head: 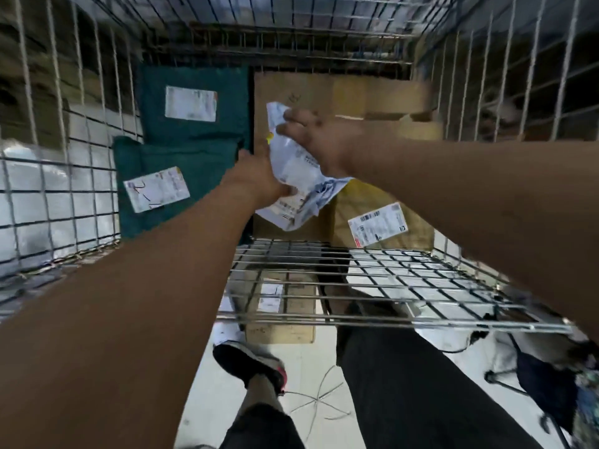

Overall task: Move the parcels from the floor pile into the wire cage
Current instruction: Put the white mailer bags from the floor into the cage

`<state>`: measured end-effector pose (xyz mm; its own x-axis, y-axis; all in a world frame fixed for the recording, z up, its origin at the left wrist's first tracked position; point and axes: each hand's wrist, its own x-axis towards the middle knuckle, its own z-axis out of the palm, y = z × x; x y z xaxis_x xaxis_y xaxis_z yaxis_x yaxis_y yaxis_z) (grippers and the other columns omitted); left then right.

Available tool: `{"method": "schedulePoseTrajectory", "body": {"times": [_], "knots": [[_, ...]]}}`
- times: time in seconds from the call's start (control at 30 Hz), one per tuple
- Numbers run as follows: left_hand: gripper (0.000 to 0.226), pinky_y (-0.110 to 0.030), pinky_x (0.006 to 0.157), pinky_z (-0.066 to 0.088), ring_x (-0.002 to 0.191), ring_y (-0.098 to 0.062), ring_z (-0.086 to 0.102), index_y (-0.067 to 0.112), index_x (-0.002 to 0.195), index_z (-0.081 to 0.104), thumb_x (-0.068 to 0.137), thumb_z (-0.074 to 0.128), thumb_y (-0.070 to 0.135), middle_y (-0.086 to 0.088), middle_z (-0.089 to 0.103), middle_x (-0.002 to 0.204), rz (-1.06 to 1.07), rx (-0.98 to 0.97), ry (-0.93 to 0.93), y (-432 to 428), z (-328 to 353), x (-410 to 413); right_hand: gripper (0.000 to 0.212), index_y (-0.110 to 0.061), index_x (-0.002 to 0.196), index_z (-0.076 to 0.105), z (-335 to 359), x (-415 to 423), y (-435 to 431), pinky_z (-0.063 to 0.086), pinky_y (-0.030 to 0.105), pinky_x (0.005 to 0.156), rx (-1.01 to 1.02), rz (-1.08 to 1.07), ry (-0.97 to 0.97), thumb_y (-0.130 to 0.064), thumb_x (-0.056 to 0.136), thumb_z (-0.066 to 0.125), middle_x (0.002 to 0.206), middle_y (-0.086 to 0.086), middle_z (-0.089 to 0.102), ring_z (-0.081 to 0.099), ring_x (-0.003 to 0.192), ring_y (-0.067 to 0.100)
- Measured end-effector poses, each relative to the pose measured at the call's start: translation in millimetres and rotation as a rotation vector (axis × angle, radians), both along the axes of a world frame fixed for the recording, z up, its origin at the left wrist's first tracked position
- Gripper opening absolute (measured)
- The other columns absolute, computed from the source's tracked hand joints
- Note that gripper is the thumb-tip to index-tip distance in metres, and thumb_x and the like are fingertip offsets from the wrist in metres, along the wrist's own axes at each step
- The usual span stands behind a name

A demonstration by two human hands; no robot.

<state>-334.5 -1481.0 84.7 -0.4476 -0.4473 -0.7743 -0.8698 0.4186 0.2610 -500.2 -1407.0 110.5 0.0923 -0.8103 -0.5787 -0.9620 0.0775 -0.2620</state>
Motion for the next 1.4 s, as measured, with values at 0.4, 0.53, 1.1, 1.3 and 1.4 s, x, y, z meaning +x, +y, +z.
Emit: {"method": "schedulePoseTrajectory", "body": {"times": [0.4, 0.53, 1.1, 1.3, 1.4], "knots": [[0.065, -0.039, 0.104, 0.045, 0.131, -0.037, 0.052, 0.006, 0.152, 0.037, 0.099, 0.066, 0.028, -0.021, 0.053, 0.145, 0.413, 0.108, 0.031, 48.6, -94.0, 2.5, 0.104, -0.032, 0.162, -0.001, -126.8, -11.6, -1.5, 0.048, 0.044, 0.1, 0.085, 0.288, -0.075, -0.016, 0.089, 0.07, 0.168, 0.015, 0.005, 0.052, 0.129, 0.037], [0.071, -0.044, 0.094, 0.047, 0.12, -0.042, 0.055, 0.008, 0.15, 0.034, 0.094, 0.07, 0.033, -0.022, 0.049, 0.139, 0.474, -0.053, -0.058, 51.7, -106.0, 16.3, 0.087, -0.024, 0.162, 0.016, -135.9, 1.4, 0.6, 0.05, 0.046, 0.087, -0.088, 0.229, -0.011, -0.009, 0.091, 0.063, 0.155, 0.018, 0.032, 0.053, 0.121, 0.039], [0.062, -0.032, 0.095, 0.049, 0.121, -0.031, 0.059, 0.009, 0.141, 0.055, 0.087, 0.08, 0.027, -0.014, 0.062, 0.134, 0.127, 0.176, -0.067, 37.8, -91.9, 25.6, 0.092, -0.025, 0.162, 0.019, -104.8, 19.6, 15.1, 0.049, 0.036, 0.089, 0.022, -0.04, -0.18, -0.013, 0.084, 0.064, 0.162, 0.012, 0.024, 0.047, 0.132, 0.04], [0.058, -0.032, 0.083, 0.047, 0.114, -0.033, 0.063, 0.014, 0.136, 0.058, 0.084, 0.076, 0.033, -0.012, 0.065, 0.128, 0.107, -0.01, 0.151, -5.7, -13.5, 36.4, 0.091, -0.019, 0.16, 0.027, -33.2, 68.0, -18.0, 0.043, 0.037, 0.105, -0.046, -0.146, -0.289, -0.022, 0.082, 0.075, 0.149, 0.014, 0.042, 0.047, 0.133, 0.034], [0.048, -0.035, 0.079, 0.049, 0.106, -0.033, 0.066, 0.018, 0.125, 0.061, 0.081, 0.072, 0.035, -0.009, 0.067, 0.113, 0.068, -0.145, 0.187, -17.8, 37.8, 61.8, 0.092, -0.02, 0.159, 0.028, 12.6, 95.8, -30.3, 0.043, 0.036, 0.097, -0.108, -0.188, -0.271, -0.028, 0.081, 0.078, 0.144, 0.014, 0.046, 0.053, 0.124, 0.036]]}}
